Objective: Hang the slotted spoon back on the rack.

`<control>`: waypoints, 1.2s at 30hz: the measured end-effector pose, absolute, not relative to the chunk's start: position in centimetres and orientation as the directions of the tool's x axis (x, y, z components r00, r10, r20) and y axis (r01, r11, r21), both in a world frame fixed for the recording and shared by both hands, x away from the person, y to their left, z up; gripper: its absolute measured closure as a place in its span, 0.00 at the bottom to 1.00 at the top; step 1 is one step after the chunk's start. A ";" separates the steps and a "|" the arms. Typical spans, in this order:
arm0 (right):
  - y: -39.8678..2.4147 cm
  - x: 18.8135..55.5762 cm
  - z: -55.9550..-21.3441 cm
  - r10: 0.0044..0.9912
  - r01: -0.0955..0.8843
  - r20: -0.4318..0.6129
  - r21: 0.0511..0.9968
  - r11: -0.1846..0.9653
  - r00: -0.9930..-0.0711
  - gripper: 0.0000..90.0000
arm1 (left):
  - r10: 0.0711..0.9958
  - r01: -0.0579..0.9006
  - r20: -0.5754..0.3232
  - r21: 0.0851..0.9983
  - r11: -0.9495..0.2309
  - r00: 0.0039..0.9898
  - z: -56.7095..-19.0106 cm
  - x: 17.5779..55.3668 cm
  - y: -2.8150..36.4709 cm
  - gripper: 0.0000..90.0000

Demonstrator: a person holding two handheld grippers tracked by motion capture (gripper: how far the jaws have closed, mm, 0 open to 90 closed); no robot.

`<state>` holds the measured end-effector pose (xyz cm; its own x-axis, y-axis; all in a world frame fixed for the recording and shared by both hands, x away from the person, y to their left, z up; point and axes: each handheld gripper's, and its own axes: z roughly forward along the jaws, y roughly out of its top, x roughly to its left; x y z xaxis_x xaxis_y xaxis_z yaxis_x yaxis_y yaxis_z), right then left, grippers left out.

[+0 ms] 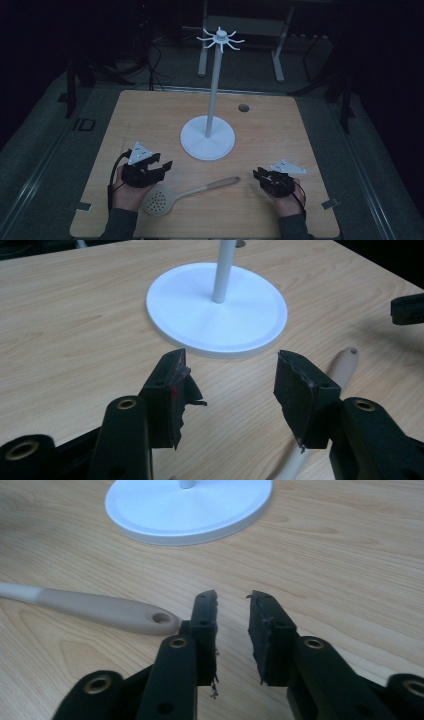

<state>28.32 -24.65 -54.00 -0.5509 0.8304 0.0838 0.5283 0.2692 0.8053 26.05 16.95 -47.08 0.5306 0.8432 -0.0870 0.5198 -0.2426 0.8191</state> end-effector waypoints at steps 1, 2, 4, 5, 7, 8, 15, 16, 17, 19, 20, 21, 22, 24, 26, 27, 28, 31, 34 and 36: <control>-24.9 28.2 -53.9 0.837 0.531 0.083 0.806 0.263 -0.541 0.76 | 0.839 0.517 -0.079 0.817 -0.255 0.539 -47.0 26.2 16.7 0.53; -25.3 28.2 -53.9 0.842 0.534 0.091 0.808 0.251 -0.532 0.72 | 0.835 0.515 -0.073 0.815 -0.265 0.545 -46.9 26.2 16.6 0.54; -25.7 28.1 -54.0 0.846 0.537 0.097 0.808 0.241 -0.524 0.68 | 0.829 0.510 -0.064 0.813 -0.279 0.555 -46.7 26.4 16.2 0.54; -25.8 28.0 -54.0 0.848 0.538 0.098 0.809 0.237 -0.521 0.67 | 0.826 0.507 -0.058 0.813 -0.288 0.561 -46.6 26.4 16.0 0.54; -26.0 28.0 -54.0 0.850 0.536 0.100 0.812 0.230 -0.517 0.63 | 0.818 0.501 -0.047 0.810 -0.305 0.574 -46.4 26.6 15.5 0.54; -26.2 28.0 -54.0 0.852 0.533 0.099 0.815 0.226 -0.513 0.61 | 0.814 0.498 -0.043 0.809 -0.312 0.579 -46.3 26.6 15.2 0.54; -26.3 28.1 -54.1 0.857 0.523 0.073 0.817 0.242 -0.511 0.59 | 0.776 0.476 -0.010 0.795 -0.376 0.630 -45.6 27.0 13.9 0.54; -26.4 28.1 -54.1 0.855 0.525 0.078 0.817 0.240 -0.513 0.59 | 0.772 0.475 -0.008 0.792 -0.384 0.636 -45.6 27.0 13.8 0.54; -26.4 28.1 -54.1 0.855 0.526 0.081 0.816 0.239 -0.513 0.60 | 0.767 0.473 -0.006 0.791 -0.389 0.641 -45.5 27.1 13.7 0.54; -26.4 28.1 -54.1 0.849 0.525 0.087 0.817 0.238 -0.521 0.60 | 0.759 0.468 -0.005 0.791 -0.395 0.651 -45.4 27.3 13.4 0.54; -26.4 28.1 -54.0 0.849 0.524 0.088 0.818 0.237 -0.521 0.60 | 0.753 0.468 -0.007 0.788 -0.401 0.657 -45.3 27.4 13.4 0.54; -26.4 28.1 -54.0 0.849 0.522 0.087 0.820 0.236 -0.521 0.60 | 0.750 0.466 -0.007 0.787 -0.404 0.661 -45.3 27.5 13.3 0.54; -26.4 28.1 -54.0 0.849 0.521 0.088 0.821 0.234 -0.521 0.59 | 0.744 0.465 -0.005 0.783 -0.413 0.668 -45.2 27.5 13.2 0.53; -26.4 28.1 -54.0 0.851 0.518 0.087 0.823 0.232 -0.518 0.58 | 0.742 0.462 -0.001 0.782 -0.417 0.671 -45.1 27.7 13.0 0.53; -26.5 28.0 -54.1 0.853 0.520 0.083 0.822 0.233 -0.515 0.58 | 0.737 0.460 -0.003 0.782 -0.420 0.676 -45.0 27.7 12.7 0.53; -26.5 28.0 -54.1 0.856 0.521 0.078 0.820 0.236 -0.511 0.59 | 0.734 0.458 0.000 0.781 -0.424 0.679 -44.9 27.8 12.6 0.53; -26.5 28.0 -54.1 0.857 0.520 0.076 0.821 0.236 -0.509 0.59 | 0.732 0.457 0.001 0.781 -0.426 0.682 -44.9 27.8 12.5 0.53; -26.6 28.0 -54.2 0.863 0.522 0.066 0.818 0.240 -0.501 0.60 | 0.722 0.450 0.005 0.780 -0.435 0.692 -44.7 27.9 12.1 0.52; -26.7 27.9 -54.3 0.861 0.511 0.064 0.826 0.238 -0.504 0.60 | 0.712 0.445 0.014 0.772 -0.454 0.702 -44.7 28.1 11.7 0.52; -26.7 27.8 -54.3 0.861 0.506 0.063 0.830 0.236 -0.505 0.60 | 0.707 0.445 0.012 0.770 -0.457 0.707 -44.7 28.1 11.5 0.52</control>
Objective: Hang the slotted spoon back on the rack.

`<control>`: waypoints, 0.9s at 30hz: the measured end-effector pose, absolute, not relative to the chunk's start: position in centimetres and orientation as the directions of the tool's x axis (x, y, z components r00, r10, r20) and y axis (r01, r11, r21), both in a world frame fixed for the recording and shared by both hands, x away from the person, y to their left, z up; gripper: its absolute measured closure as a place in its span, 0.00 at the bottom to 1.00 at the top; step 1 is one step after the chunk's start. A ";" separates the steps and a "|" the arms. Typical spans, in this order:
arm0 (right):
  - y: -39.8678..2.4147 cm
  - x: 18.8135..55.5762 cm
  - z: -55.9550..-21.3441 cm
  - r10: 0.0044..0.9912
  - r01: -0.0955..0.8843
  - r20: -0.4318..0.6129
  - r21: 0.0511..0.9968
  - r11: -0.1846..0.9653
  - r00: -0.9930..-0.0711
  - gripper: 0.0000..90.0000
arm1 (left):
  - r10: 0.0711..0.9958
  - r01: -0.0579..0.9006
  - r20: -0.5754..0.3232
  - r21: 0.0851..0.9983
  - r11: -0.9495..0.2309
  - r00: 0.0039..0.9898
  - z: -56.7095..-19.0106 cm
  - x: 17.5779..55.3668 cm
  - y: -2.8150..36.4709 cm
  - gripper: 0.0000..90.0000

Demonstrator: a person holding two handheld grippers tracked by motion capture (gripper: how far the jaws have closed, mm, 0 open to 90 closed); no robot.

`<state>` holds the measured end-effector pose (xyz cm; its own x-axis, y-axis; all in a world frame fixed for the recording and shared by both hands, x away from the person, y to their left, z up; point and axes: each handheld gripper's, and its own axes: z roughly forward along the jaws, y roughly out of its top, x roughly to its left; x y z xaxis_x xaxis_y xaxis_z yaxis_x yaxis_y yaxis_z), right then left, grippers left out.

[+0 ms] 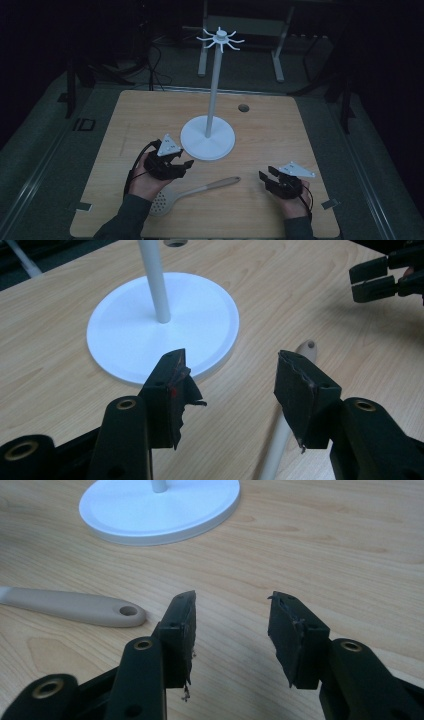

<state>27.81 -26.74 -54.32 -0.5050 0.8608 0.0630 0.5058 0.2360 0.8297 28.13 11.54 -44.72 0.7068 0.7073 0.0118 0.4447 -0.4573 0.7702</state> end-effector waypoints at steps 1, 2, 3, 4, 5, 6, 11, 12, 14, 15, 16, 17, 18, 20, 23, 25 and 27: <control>-26.7 27.8 -54.3 0.860 0.500 0.061 0.833 0.236 -0.507 0.61 | 0.698 0.444 0.016 0.762 -0.473 0.716 -44.8 28.3 11.2 0.52; -26.7 27.6 -54.3 0.859 0.493 0.055 0.837 0.238 -0.509 0.62 | 0.693 0.441 0.023 0.756 -0.483 0.720 -44.8 28.3 11.1 0.53; -26.7 27.6 -54.3 0.859 0.490 0.053 0.838 0.239 -0.510 0.62 | 0.690 0.441 0.023 0.754 -0.488 0.724 -44.8 28.4 10.9 0.53; -26.7 27.6 -54.4 0.858 0.486 0.051 0.841 0.239 -0.511 0.62 | 0.686 0.439 0.026 0.751 -0.494 0.727 -44.8 28.4 10.7 0.53; -26.6 27.6 -54.4 0.859 0.484 0.049 0.842 0.239 -0.510 0.62 | 0.681 0.438 0.028 0.747 -0.501 0.732 -44.8 28.5 10.5 0.53; -26.6 27.6 -54.4 0.859 0.483 0.048 0.843 0.239 -0.510 0.62 | 0.677 0.436 0.030 0.743 -0.508 0.736 -44.8 28.6 10.3 0.53; -26.8 27.6 -54.5 0.863 0.481 0.047 0.845 0.235 -0.503 0.62 | 0.650 0.429 0.044 0.718 -0.549 0.758 -44.9 28.9 9.4 0.54; -26.9 27.6 -54.5 0.864 0.479 0.044 0.846 0.235 -0.502 0.62 | 0.647 0.431 0.042 0.712 -0.554 0.762 -44.9 29.0 9.3 0.54; -26.9 27.6 -54.5 0.866 0.482 0.045 0.845 0.233 -0.498 0.62 | 0.639 0.433 0.042 0.702 -0.566 0.768 -45.1 29.1 8.9 0.54; -27.0 27.6 -54.5 0.867 0.482 0.045 0.845 0.232 -0.497 0.62 | 0.633 0.435 0.038 0.695 -0.572 0.773 -45.2 29.2 8.8 0.54; -27.0 27.6 -54.5 0.868 0.483 0.047 0.845 0.230 -0.495 0.62 | 0.627 0.433 0.039 0.690 -0.580 0.778 -45.3 29.3 8.6 0.55; -27.0 27.6 -54.5 0.869 0.482 0.046 0.846 0.229 -0.493 0.62 | 0.623 0.437 0.034 0.684 -0.584 0.781 -45.4 29.3 8.5 0.56; -27.0 27.6 -54.5 0.869 0.482 0.046 0.846 0.229 -0.493 0.62 | 0.623 0.437 0.034 0.684 -0.584 0.781 -45.4 29.3 8.5 0.56; -27.1 27.6 -54.6 0.871 0.492 0.074 0.847 0.202 -0.486 0.63 | 0.616 0.451 0.009 0.673 -0.587 0.788 -45.7 29.6 8.0 0.56; -27.2 27.6 -54.6 0.875 0.495 0.081 0.848 0.192 -0.478 0.63 | 0.608 0.453 0.008 0.660 -0.599 0.794 -46.0 29.8 7.6 0.57; -27.2 27.6 -54.6 0.875 0.491 0.078 0.850 0.193 -0.478 0.63 | 0.602 0.453 0.010 0.648 -0.612 0.799 -46.2 30.0 7.3 0.58; -27.2 27.6 -54.6 0.875 0.488 0.071 0.850 0.198 -0.479 0.63 | 0.596 0.453 0.011 0.640 -0.621 0.803 -46.3 30.1 7.1 0.59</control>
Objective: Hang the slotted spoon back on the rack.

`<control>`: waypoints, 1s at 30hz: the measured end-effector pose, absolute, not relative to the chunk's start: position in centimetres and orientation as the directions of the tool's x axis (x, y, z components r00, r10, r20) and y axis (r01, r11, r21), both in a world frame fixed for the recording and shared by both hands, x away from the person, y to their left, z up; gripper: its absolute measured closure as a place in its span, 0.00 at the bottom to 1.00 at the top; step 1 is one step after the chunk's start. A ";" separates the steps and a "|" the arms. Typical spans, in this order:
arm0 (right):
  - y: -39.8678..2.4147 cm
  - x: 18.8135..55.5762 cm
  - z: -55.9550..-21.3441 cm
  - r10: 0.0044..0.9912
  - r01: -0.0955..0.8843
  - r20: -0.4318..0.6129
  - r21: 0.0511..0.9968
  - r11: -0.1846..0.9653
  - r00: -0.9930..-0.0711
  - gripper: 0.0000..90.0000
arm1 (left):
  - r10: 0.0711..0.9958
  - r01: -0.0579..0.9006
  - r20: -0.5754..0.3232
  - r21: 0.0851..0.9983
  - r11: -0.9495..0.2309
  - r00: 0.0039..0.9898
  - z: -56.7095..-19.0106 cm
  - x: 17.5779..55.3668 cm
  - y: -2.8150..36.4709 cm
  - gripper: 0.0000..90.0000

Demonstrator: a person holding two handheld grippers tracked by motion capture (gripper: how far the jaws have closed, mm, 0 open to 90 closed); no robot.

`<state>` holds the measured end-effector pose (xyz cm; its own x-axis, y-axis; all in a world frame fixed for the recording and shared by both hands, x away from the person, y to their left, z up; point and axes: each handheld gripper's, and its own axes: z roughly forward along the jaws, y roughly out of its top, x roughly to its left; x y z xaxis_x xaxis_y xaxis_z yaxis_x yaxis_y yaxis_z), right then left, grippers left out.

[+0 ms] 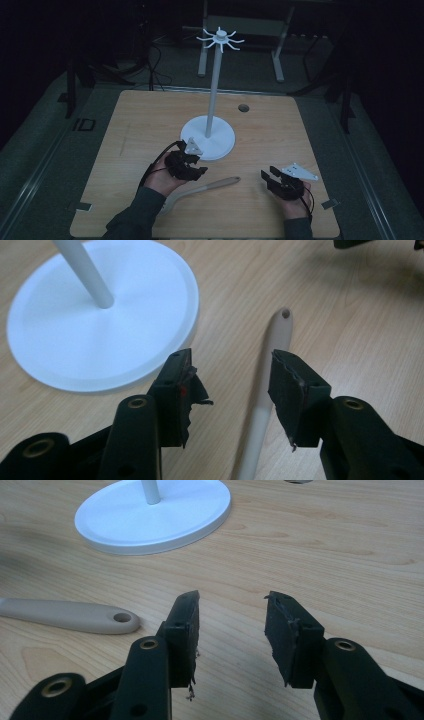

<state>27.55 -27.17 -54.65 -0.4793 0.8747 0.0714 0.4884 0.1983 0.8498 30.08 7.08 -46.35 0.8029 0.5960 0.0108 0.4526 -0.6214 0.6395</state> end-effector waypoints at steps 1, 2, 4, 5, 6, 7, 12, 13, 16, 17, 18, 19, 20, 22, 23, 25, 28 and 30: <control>-27.1 27.5 -54.7 0.875 0.487 0.068 0.850 0.201 -0.479 0.63 | 0.595 0.453 0.010 0.639 -0.622 0.804 -46.5 30.2 6.9 0.60; -27.1 27.5 -54.7 0.875 0.487 0.065 0.849 0.204 -0.480 0.63 | 0.590 0.452 0.010 0.633 -0.628 0.807 -46.5 30.3 6.9 0.60; -27.0 27.5 -54.7 0.874 0.485 0.061 0.849 0.208 -0.481 0.63 | 0.579 0.452 0.003 0.622 -0.639 0.815 -46.7 30.5 6.7 0.62; -27.0 27.5 -54.7 0.873 0.488 0.064 0.848 0.209 -0.484 0.63 | 0.574 0.451 0.005 0.614 -0.648 0.819 -46.8 30.6 6.6 0.64; -27.0 27.6 -54.8 0.872 0.492 0.072 0.846 0.204 -0.485 0.63 | 0.569 0.449 0.004 0.610 -0.653 0.822 -46.9 30.6 6.5 0.65; -27.0 27.6 -54.8 0.871 0.494 0.074 0.845 0.204 -0.486 0.63 | 0.568 0.451 0.000 0.607 -0.654 0.823 -47.0 30.7 6.5 0.66; -27.0 27.6 -54.9 0.871 0.495 0.072 0.844 0.207 -0.486 0.63 | 0.550 0.444 0.004 0.585 -0.679 0.835 -47.4 30.8 6.1 0.67; -27.0 27.6 -54.9 0.871 0.495 0.071 0.844 0.208 -0.486 0.62 | 0.547 0.443 0.007 0.579 -0.685 0.837 -47.5 30.9 6.1 0.67; -27.0 27.6 -54.9 0.871 0.498 0.073 0.842 0.207 -0.485 0.62 | 0.540 0.442 0.009 0.564 -0.698 0.842 -47.8 31.0 5.9 0.67; -27.0 27.6 -55.0 0.872 0.499 0.074 0.842 0.206 -0.484 0.62 | 0.538 0.443 0.008 0.558 -0.702 0.843 -47.9 31.0 5.8 0.67; -27.0 27.6 -55.0 0.872 0.498 0.075 0.843 0.204 -0.484 0.62 | 0.535 0.441 0.008 0.553 -0.706 0.845 -48.0 31.1 5.7 0.67; -27.0 27.6 -55.0 0.872 0.498 0.076 0.843 0.203 -0.484 0.62 | 0.535 0.444 0.006 0.551 -0.707 0.845 -48.1 31.1 5.6 0.67; -27.0 27.6 -55.0 0.872 0.498 0.076 0.843 0.203 -0.483 0.62 | 0.533 0.443 0.008 0.546 -0.711 0.846 -48.2 31.2 5.5 0.67; -27.0 27.6 -55.0 0.872 0.498 0.076 0.843 0.203 -0.483 0.62 | 0.528 0.444 0.008 0.532 -0.721 0.849 -48.5 31.3 5.3 0.67; -27.0 27.6 -55.0 0.872 0.499 0.075 0.843 0.203 -0.483 0.62 | 0.523 0.442 0.009 0.523 -0.729 0.852 -48.6 31.4 5.2 0.67; -27.0 27.6 -55.0 0.872 0.500 0.075 0.842 0.204 -0.483 0.62 | 0.508 0.434 0.014 0.500 -0.750 0.861 -48.8 31.4 5.0 0.67; -27.0 27.6 -55.0 0.872 0.502 0.077 0.840 0.205 -0.484 0.62 | 0.497 0.435 0.008 0.472 -0.767 0.868 -49.3 31.5 4.5 0.68; -27.0 27.6 -55.0 0.872 0.504 0.078 0.840 0.203 -0.483 0.62 | 0.486 0.430 0.007 0.457 -0.779 0.874 -49.4 31.6 4.3 0.69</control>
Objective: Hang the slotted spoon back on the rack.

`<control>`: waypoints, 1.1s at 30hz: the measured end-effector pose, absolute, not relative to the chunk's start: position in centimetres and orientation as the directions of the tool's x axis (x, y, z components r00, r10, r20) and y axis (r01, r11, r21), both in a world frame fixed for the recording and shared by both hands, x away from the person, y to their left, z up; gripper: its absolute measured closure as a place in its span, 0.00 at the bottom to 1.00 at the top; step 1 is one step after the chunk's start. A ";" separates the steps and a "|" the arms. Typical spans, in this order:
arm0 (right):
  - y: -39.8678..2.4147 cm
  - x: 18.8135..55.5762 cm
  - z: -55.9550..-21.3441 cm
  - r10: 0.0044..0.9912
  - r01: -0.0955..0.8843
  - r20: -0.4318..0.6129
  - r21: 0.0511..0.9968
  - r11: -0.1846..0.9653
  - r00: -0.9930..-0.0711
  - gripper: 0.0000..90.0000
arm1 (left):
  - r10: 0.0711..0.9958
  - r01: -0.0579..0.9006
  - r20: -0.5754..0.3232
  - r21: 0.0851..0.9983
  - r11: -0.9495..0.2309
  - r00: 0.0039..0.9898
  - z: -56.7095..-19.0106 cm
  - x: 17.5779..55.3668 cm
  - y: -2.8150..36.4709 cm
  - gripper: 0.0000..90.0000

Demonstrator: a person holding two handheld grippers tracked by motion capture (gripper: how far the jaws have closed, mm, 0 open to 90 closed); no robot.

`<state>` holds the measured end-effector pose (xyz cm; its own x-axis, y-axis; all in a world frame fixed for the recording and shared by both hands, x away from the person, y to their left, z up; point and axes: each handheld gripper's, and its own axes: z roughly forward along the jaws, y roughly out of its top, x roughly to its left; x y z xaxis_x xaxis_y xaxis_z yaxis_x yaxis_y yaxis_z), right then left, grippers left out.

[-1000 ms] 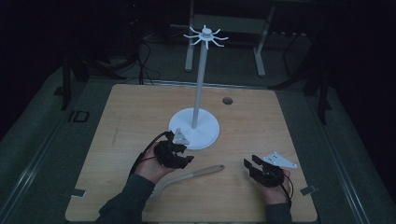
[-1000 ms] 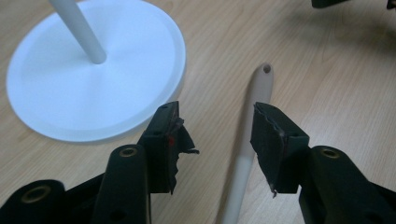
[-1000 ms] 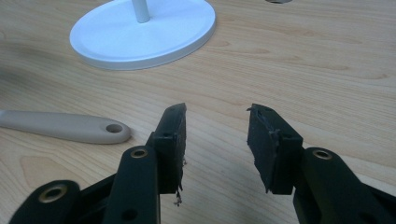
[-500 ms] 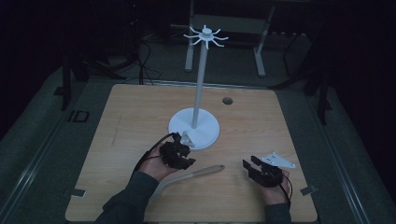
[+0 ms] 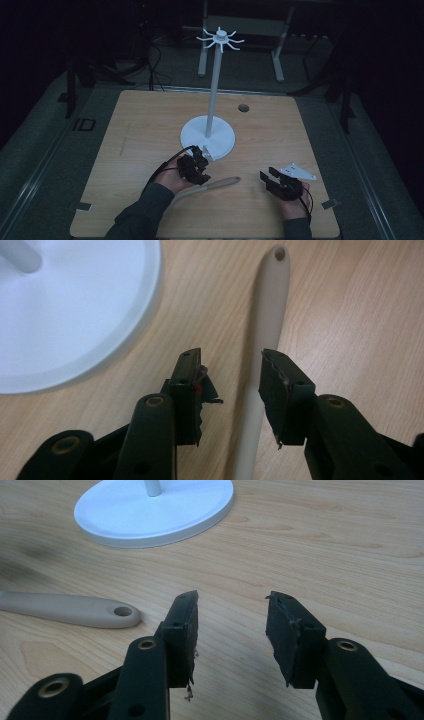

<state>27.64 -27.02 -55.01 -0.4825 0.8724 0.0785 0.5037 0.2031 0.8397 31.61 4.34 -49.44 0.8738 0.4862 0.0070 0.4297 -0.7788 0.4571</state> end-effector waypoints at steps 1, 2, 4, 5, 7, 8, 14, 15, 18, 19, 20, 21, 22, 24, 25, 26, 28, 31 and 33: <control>-27.0 27.6 -55.0 0.873 0.504 0.079 0.840 0.202 -0.482 0.62 | 0.485 0.431 0.003 0.452 -0.781 0.875 -49.5 31.6 4.2 0.70; -27.0 27.7 -55.0 0.873 0.505 0.080 0.839 0.202 -0.482 0.62 | 0.481 0.429 0.004 0.445 -0.786 0.877 -49.6 31.7 4.1 0.70; -27.1 27.7 -55.0 0.873 0.505 0.080 0.839 0.202 -0.482 0.62 | 0.474 0.426 0.007 0.430 -0.796 0.880 -49.8 31.8 3.9 0.70; -27.1 27.7 -55.0 0.871 0.507 0.083 0.838 0.202 -0.484 0.61 | 0.469 0.422 0.008 0.422 -0.802 0.883 -49.8 31.9 3.8 0.71; -26.9 27.7 -55.1 0.868 0.507 0.079 0.836 0.210 -0.490 0.61 | 0.466 0.422 0.005 0.417 -0.805 0.885 -49.9 32.0 3.6 0.71; -26.9 27.7 -55.1 0.868 0.507 0.078 0.835 0.212 -0.490 0.61 | 0.463 0.418 0.008 0.415 -0.808 0.886 -50.0 32.0 3.5 0.71; -27.0 27.7 -55.1 0.868 0.507 0.081 0.836 0.208 -0.489 0.60 | 0.440 0.404 0.009 0.380 -0.832 0.898 -50.3 32.2 2.9 0.70; -27.0 27.7 -55.1 0.870 0.509 0.084 0.836 0.204 -0.487 0.60 | 0.436 0.401 0.009 0.373 -0.837 0.900 -50.4 32.3 2.8 0.71; -27.1 27.7 -55.1 0.870 0.508 0.086 0.837 0.201 -0.485 0.60 | 0.435 0.405 0.004 0.359 -0.841 0.900 -50.6 32.4 2.6 0.71; -27.1 27.7 -55.1 0.870 0.508 0.086 0.837 0.201 -0.485 0.60 | 0.435 0.406 0.002 0.354 -0.843 0.901 -50.7 32.4 2.6 0.71; -27.1 27.7 -55.1 0.870 0.509 0.087 0.837 0.201 -0.485 0.60 | 0.436 0.408 0.001 0.348 -0.844 0.900 -50.8 32.4 2.5 0.71; -27.1 27.7 -55.1 0.870 0.510 0.087 0.836 0.201 -0.486 0.60 | 0.434 0.408 -0.001 0.340 -0.847 0.901 -50.9 32.5 2.5 0.71; -27.1 27.7 -55.1 0.869 0.512 0.088 0.835 0.203 -0.487 0.59 | 0.433 0.409 -0.003 0.335 -0.849 0.901 -51.0 32.5 2.5 0.72; -27.1 27.7 -55.1 0.865 0.511 0.086 0.834 0.209 -0.494 0.58 | 0.428 0.408 -0.007 0.317 -0.856 0.904 -51.3 32.6 2.3 0.72; -27.0 27.7 -55.1 0.864 0.511 0.084 0.833 0.212 -0.496 0.58 | 0.425 0.406 -0.008 0.312 -0.859 0.905 -51.4 32.6 2.2 0.72; -27.0 27.7 -55.1 0.863 0.510 0.083 0.833 0.214 -0.498 0.58 | 0.424 0.407 -0.011 0.303 -0.861 0.905 -51.5 32.6 2.1 0.72; -26.9 27.7 -55.2 0.862 0.508 0.080 0.833 0.218 -0.500 0.58 | 0.416 0.403 -0.015 0.286 -0.869 0.909 -51.7 32.6 1.9 0.73; -27.0 27.7 -55.1 0.863 0.508 0.081 0.834 0.216 -0.499 0.58 | 0.409 0.400 -0.026 0.272 -0.875 0.912 -52.0 32.5 1.6 0.75; -27.0 27.7 -55.1 0.863 0.509 0.084 0.834 0.213 -0.498 0.58 | 0.404 0.397 -0.033 0.270 -0.877 0.914 -52.1 32.5 1.4 0.76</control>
